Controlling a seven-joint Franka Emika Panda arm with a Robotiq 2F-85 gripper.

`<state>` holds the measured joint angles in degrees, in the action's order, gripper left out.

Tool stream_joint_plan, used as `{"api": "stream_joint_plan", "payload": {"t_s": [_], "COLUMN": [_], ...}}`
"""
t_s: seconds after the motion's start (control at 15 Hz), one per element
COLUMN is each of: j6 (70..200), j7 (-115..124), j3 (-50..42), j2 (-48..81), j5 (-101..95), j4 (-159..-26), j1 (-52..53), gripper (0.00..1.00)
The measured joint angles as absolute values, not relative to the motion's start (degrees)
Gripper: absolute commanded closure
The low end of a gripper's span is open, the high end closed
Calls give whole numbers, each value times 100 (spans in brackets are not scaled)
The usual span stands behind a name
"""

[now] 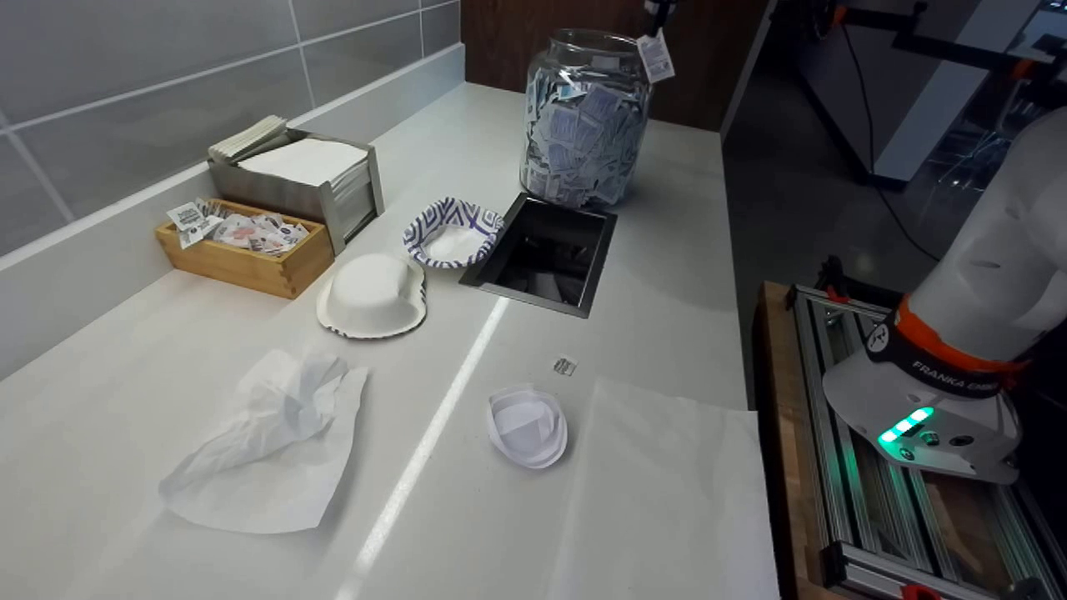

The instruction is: Remove one sachet from the glass container and put it on the left side of the counter

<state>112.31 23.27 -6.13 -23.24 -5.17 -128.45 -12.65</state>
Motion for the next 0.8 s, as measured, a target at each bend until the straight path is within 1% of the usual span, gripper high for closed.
{"api": "stream_joint_plan", "payload": {"t_s": [0.6, 0.8], "j6": [11665, 11680], "j7": [1748, 1769], "j3": [-156, -109], "j2": [-1834, -1771], "j5": [-99, -103], "j4": [-12963, -12932], "j1": [-519, -506], "gripper": [99, 99]}}
